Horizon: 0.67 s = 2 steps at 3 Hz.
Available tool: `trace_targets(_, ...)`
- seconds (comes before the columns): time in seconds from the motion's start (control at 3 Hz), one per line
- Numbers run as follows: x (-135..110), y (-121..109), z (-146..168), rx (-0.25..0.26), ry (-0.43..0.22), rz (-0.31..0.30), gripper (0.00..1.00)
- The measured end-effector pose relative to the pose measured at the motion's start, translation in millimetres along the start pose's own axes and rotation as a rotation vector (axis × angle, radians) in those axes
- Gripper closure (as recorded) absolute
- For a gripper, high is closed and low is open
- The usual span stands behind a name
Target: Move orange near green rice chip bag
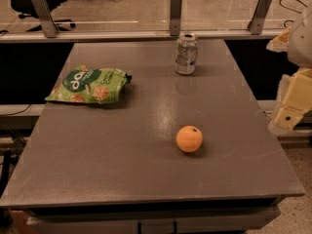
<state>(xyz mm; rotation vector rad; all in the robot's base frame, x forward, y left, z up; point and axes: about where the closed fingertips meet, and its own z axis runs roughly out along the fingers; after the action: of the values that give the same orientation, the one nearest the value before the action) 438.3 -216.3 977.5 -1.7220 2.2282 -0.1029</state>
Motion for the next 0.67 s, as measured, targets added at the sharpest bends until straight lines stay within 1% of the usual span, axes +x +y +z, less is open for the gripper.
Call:
trace_targets(0.33,0.0,0.0,0.0,0.000,0.000,0.000,0.00)
trace_targets(0.67,-6.4,2.7,16.0,-0.022,-0.064,0.017,0.00)
